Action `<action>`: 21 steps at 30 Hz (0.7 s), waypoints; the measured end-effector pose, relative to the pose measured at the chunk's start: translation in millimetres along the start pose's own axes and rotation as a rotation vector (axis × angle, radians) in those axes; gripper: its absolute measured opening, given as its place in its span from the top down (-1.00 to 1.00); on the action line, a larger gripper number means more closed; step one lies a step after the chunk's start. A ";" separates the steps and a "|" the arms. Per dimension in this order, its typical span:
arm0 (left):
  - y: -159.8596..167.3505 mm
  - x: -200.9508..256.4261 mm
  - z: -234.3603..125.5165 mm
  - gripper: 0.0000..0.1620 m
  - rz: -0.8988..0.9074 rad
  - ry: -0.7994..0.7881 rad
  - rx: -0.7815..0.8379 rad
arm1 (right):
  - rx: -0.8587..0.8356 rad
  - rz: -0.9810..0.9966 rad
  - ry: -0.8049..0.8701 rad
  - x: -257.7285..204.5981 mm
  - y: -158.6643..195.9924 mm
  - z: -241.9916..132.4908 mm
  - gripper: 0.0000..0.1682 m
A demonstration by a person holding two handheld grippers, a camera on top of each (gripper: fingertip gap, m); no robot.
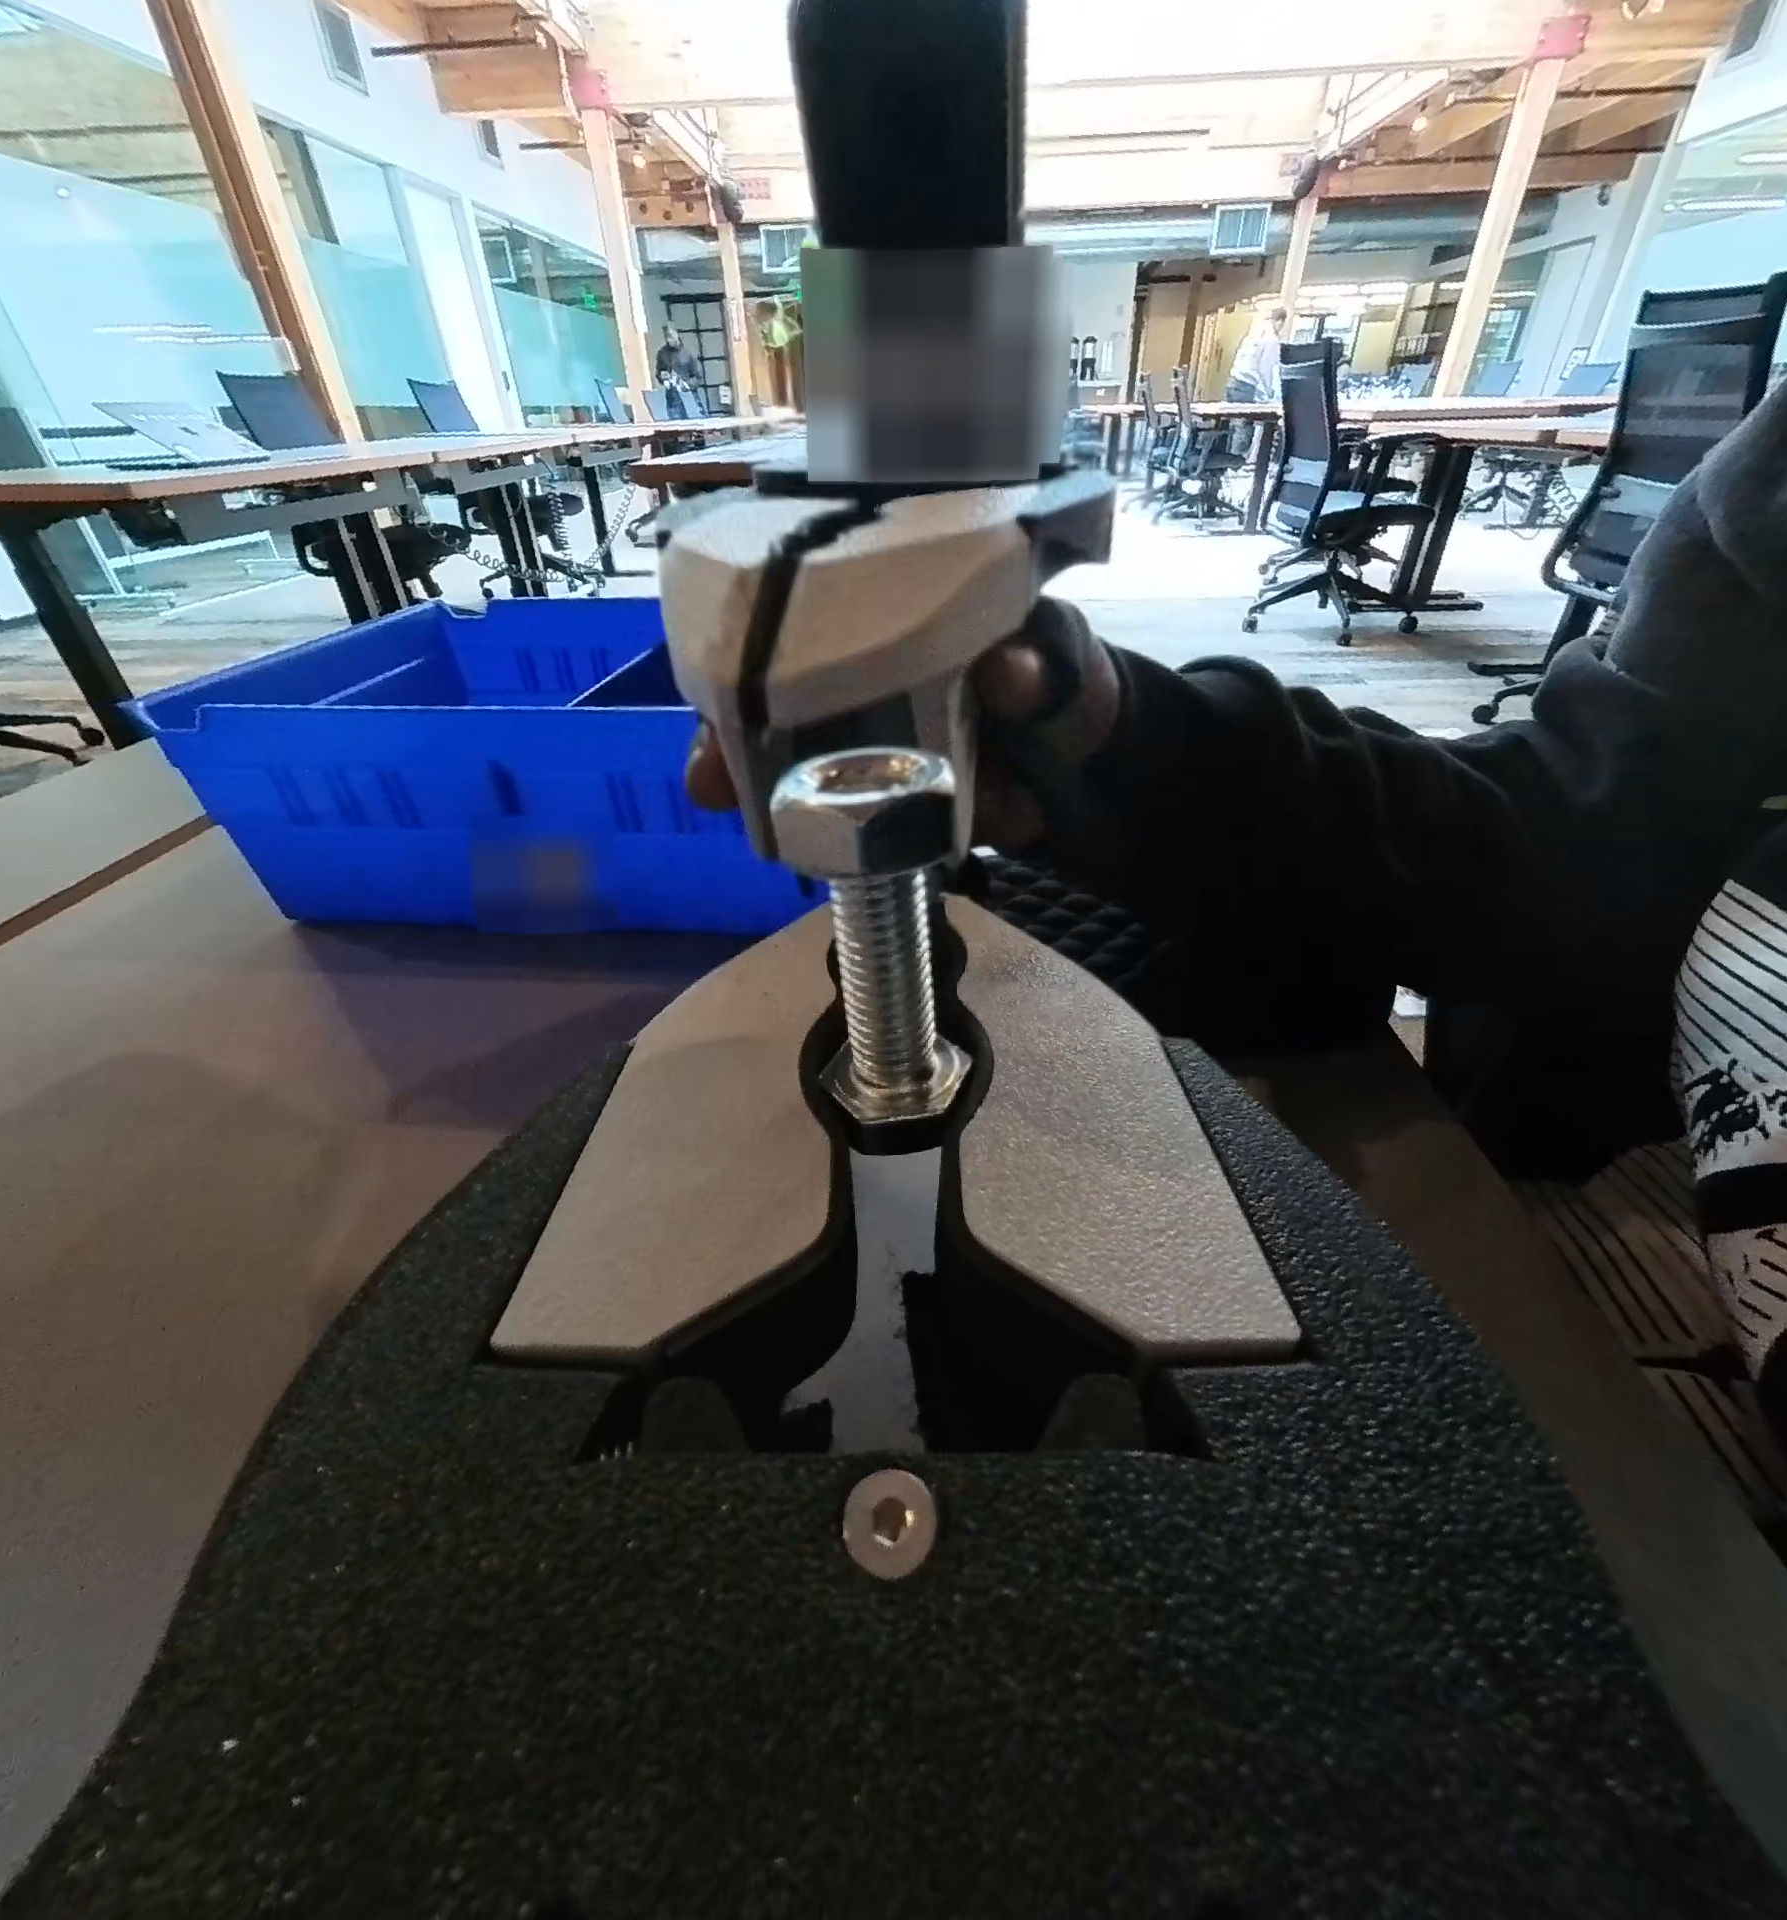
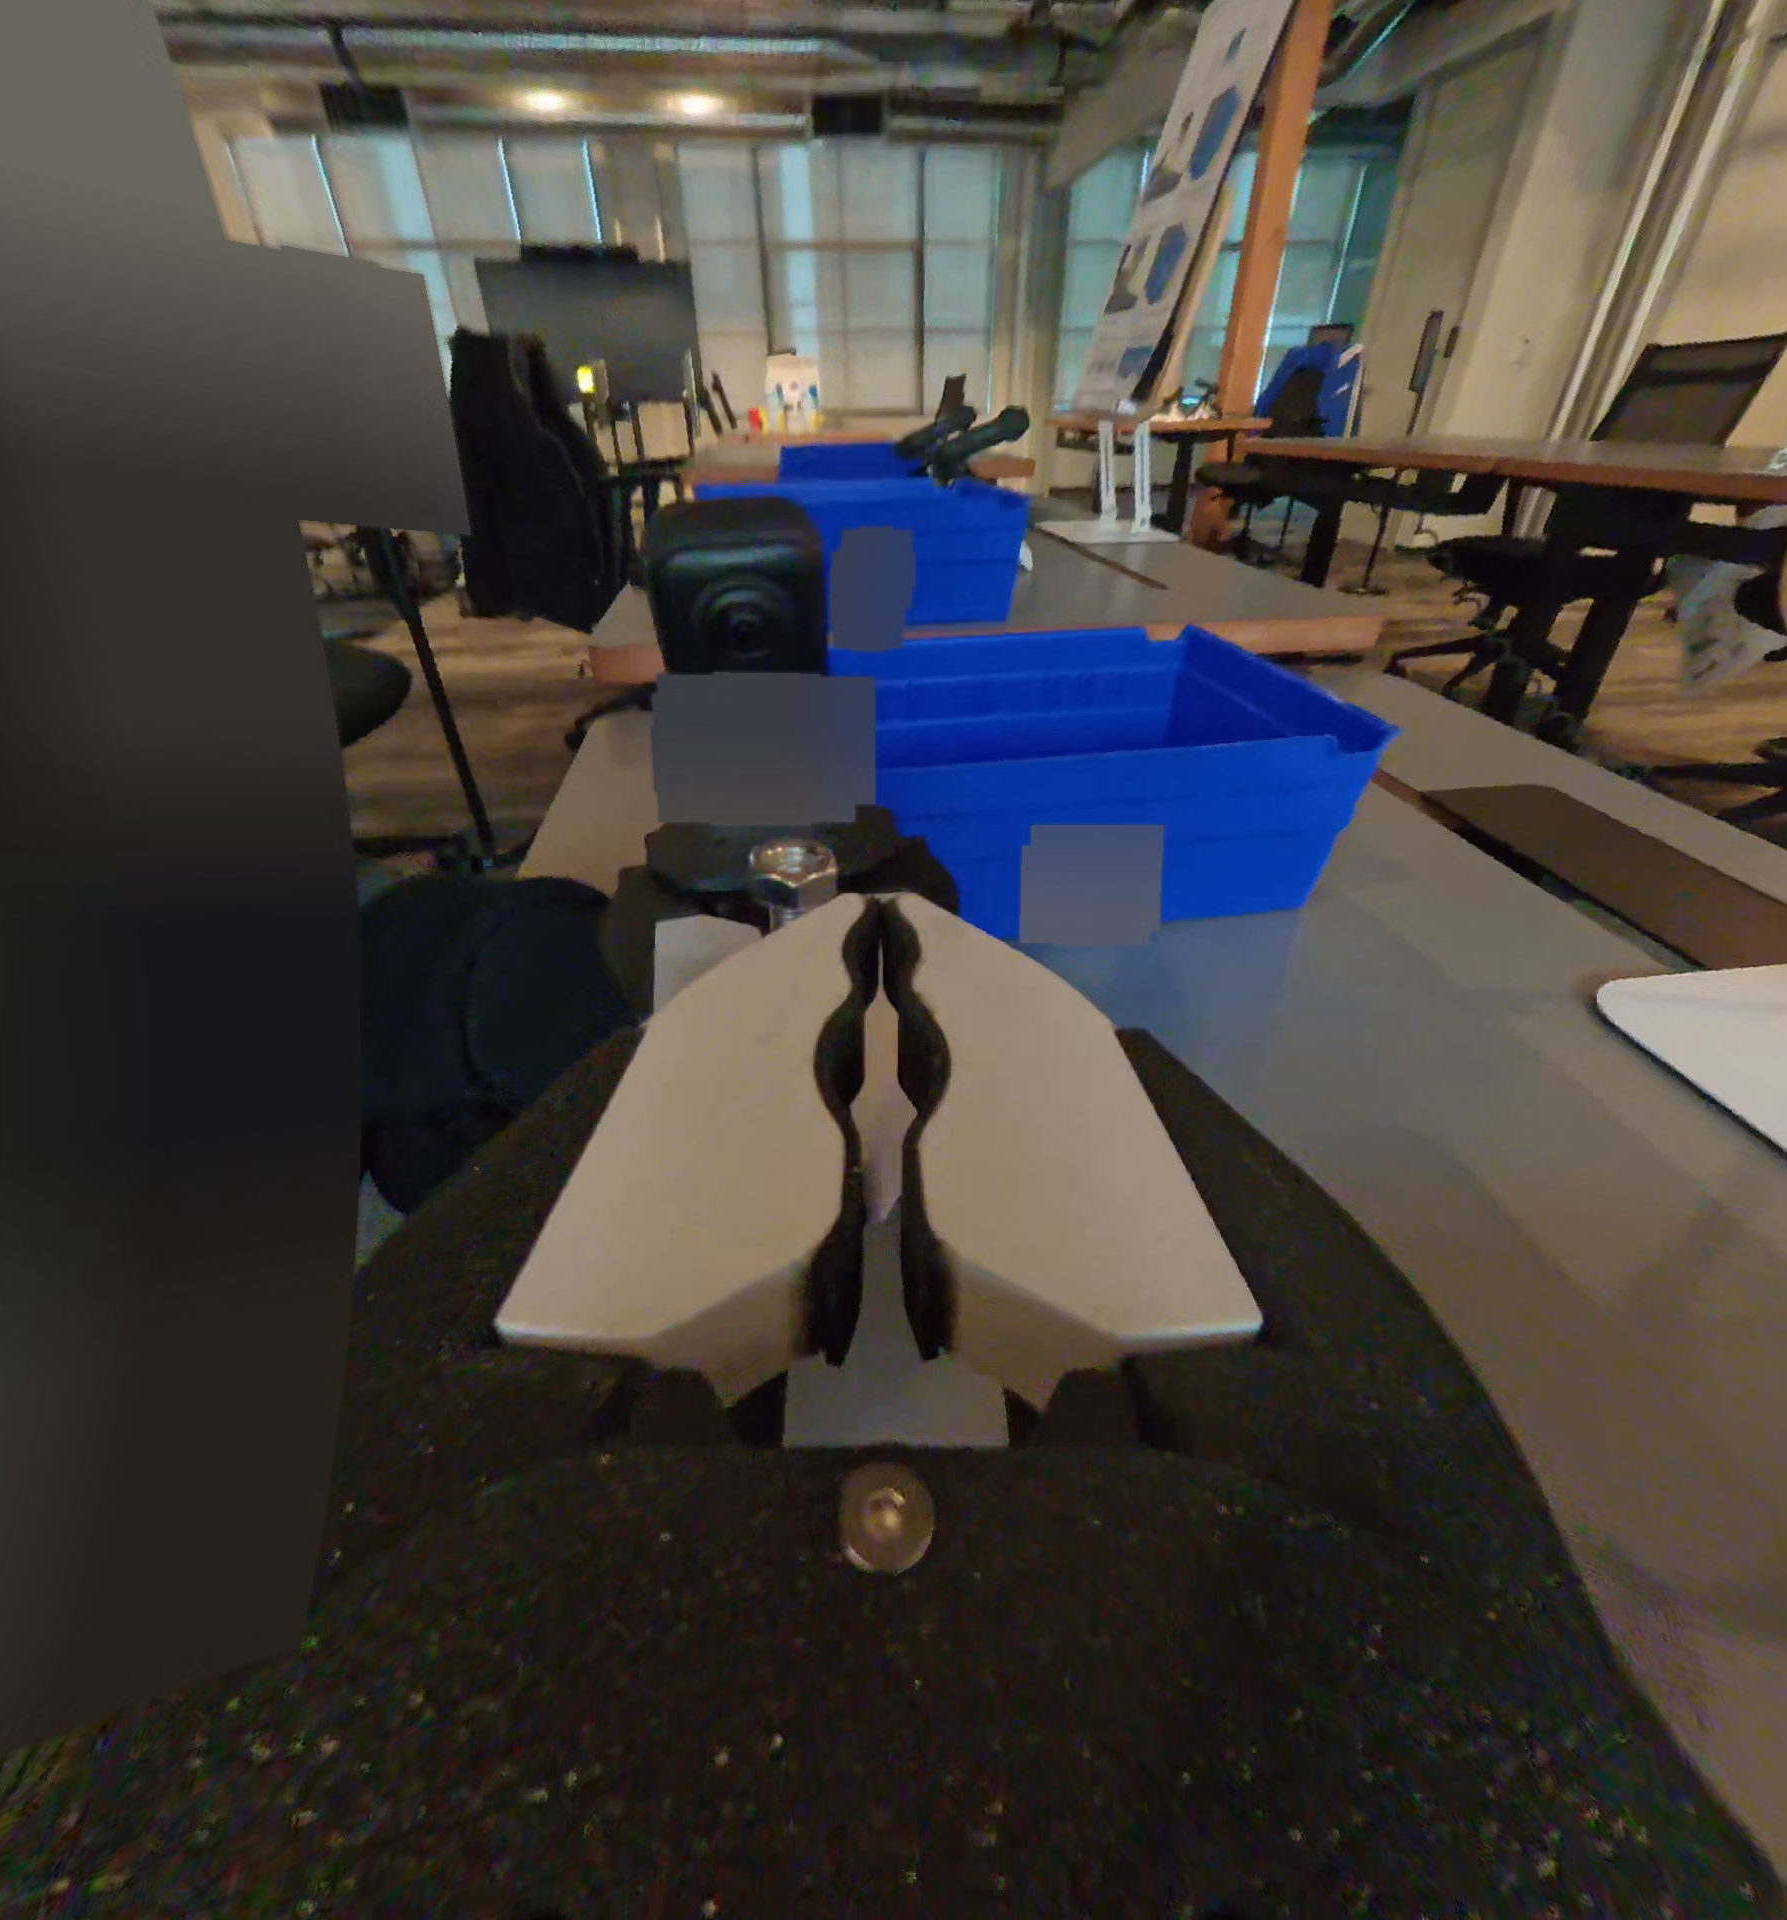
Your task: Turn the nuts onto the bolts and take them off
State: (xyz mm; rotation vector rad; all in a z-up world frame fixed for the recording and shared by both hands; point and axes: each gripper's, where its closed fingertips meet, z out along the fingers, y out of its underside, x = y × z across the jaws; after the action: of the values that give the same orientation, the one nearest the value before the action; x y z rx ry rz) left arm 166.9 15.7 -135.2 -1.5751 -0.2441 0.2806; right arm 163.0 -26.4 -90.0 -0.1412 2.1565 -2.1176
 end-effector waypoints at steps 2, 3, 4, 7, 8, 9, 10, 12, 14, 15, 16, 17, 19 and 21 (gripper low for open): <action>1.1 0.3 0.9 0.85 0.000 0.003 -0.007 | 0.017 0.007 -0.011 -1.4 -3.0 -1.7 1.00; 1.5 0.5 1.2 0.85 0.000 0.004 -0.009 | 0.009 0.000 -0.022 -4.4 -1.9 1.1 0.95; 1.6 0.6 1.2 0.85 0.000 0.005 -0.010 | -0.010 -0.007 -0.036 -8.2 0.8 5.2 0.83; 1.1 0.1 0.5 0.85 0.001 0.000 -0.007 | -0.050 -0.004 -0.063 -15.6 6.8 16.8 0.51; 1.0 0.1 0.4 0.84 0.001 0.000 -0.006 | -0.055 -0.007 -0.053 -14.2 7.4 17.6 0.52; 0.9 0.2 0.4 0.83 0.002 0.000 -0.006 | -0.053 -0.011 -0.038 -11.4 7.1 16.3 0.61; 0.5 -0.1 0.2 0.85 0.001 -0.001 -0.004 | -0.044 -0.013 -0.042 -10.8 5.9 12.7 0.74; -0.3 -0.1 -0.4 0.85 0.000 0.001 0.003 | 0.001 0.001 -0.009 -2.8 0.2 3.5 1.00; 0.6 0.3 0.3 0.85 0.001 0.002 -0.004 | 0.018 0.019 -0.009 -0.5 -2.8 -1.4 1.00; 1.0 0.4 0.8 0.85 0.001 0.003 -0.006 | 0.019 0.015 -0.022 -2.9 -2.9 -0.1 0.94; 1.4 0.3 1.0 0.85 0.000 0.004 -0.008 | 0.011 0.012 -0.044 -7.5 -1.6 3.2 0.86; 1.6 0.5 1.1 0.85 0.000 0.005 -0.009 | -0.001 0.014 -0.061 -11.6 0.3 7.9 0.78; 1.5 1.0 1.1 0.84 0.003 0.006 -0.010 | -0.051 0.008 -0.079 -16.8 7.8 16.9 0.63; 1.3 0.9 0.9 0.83 0.005 0.005 -0.009 | -0.081 -0.029 -0.041 -11.8 12.6 18.2 0.72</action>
State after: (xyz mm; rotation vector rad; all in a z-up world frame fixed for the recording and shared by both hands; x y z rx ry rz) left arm 167.5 16.8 -136.5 -1.5854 -0.2380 0.2805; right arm 177.6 -42.5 -102.7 -0.2226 2.2305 -2.0240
